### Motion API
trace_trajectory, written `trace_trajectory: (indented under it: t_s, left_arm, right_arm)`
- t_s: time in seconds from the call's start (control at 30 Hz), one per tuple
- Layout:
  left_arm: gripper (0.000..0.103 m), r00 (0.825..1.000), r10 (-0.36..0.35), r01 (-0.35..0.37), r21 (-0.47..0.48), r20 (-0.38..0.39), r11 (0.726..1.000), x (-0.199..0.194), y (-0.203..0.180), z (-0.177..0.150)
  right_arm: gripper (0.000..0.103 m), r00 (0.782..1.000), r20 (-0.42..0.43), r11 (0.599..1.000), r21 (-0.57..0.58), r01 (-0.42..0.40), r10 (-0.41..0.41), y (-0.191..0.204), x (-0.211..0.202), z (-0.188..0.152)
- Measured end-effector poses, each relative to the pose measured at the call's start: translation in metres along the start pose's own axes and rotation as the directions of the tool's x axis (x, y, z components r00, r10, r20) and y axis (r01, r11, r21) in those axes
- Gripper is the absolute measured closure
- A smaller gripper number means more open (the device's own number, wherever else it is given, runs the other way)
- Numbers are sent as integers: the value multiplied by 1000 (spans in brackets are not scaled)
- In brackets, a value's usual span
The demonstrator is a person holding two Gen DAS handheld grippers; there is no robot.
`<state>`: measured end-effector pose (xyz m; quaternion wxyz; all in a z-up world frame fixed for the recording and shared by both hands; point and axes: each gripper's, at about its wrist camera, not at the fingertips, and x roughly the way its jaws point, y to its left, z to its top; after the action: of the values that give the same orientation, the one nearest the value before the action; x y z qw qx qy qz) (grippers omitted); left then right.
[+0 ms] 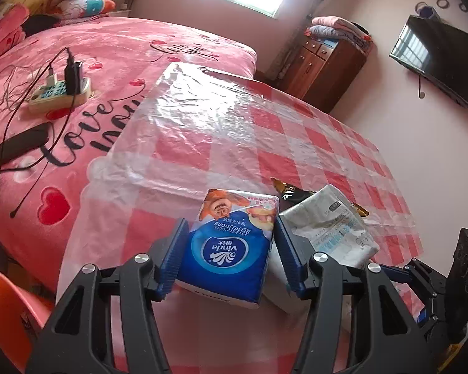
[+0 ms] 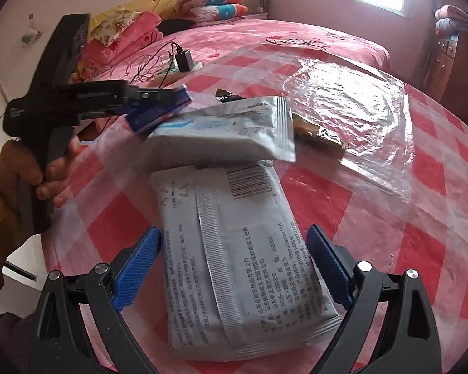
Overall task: Collect trash
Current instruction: 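Lift the tissue pack and white pouch off the table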
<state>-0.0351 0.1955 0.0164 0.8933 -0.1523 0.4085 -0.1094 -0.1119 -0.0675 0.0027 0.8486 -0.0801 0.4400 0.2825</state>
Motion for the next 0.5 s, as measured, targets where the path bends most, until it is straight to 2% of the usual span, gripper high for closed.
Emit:
trace_trajectory:
  t_s: [0.23, 0.5]
  left_arm:
    - [46, 1000, -8, 8, -39, 13, 999, -15, 12, -10]
    - [46, 1000, -18, 19, -58, 19, 998, -33, 19, -26]
  right_arm:
    - [20, 1000, 10, 1000, -9, 26, -26, 6, -1, -1]
    - [24, 998, 25, 998, 13, 53, -54, 11, -11, -11]
